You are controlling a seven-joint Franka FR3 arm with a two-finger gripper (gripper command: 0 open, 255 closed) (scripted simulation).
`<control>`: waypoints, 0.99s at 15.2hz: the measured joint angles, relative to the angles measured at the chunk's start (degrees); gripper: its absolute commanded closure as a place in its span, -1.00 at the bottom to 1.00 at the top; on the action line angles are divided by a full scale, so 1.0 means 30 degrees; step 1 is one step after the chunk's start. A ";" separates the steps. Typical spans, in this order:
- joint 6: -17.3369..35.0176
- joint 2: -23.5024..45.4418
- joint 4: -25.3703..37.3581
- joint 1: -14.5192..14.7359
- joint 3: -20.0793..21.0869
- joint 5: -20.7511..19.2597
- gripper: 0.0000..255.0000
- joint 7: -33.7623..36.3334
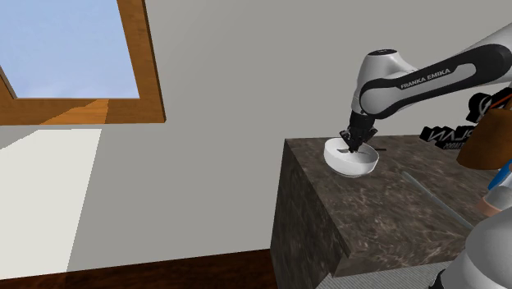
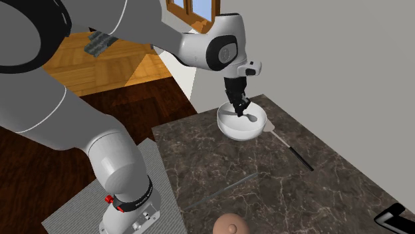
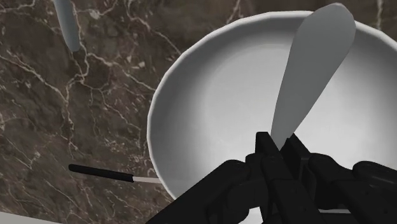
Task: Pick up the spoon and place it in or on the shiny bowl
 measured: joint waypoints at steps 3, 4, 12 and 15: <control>0.0021 0.0013 -0.0007 -0.0001 0.0002 -0.0003 1.00 0.0006; 0.0023 0.0013 -0.0008 -0.0001 0.0002 -0.0003 -1.00 0.0006; -0.0805 -0.0484 0.0345 0.0094 0.0083 0.0148 -1.00 -0.0068; -0.2213 -0.1112 0.1101 0.0259 0.0259 0.0397 -1.00 -0.0126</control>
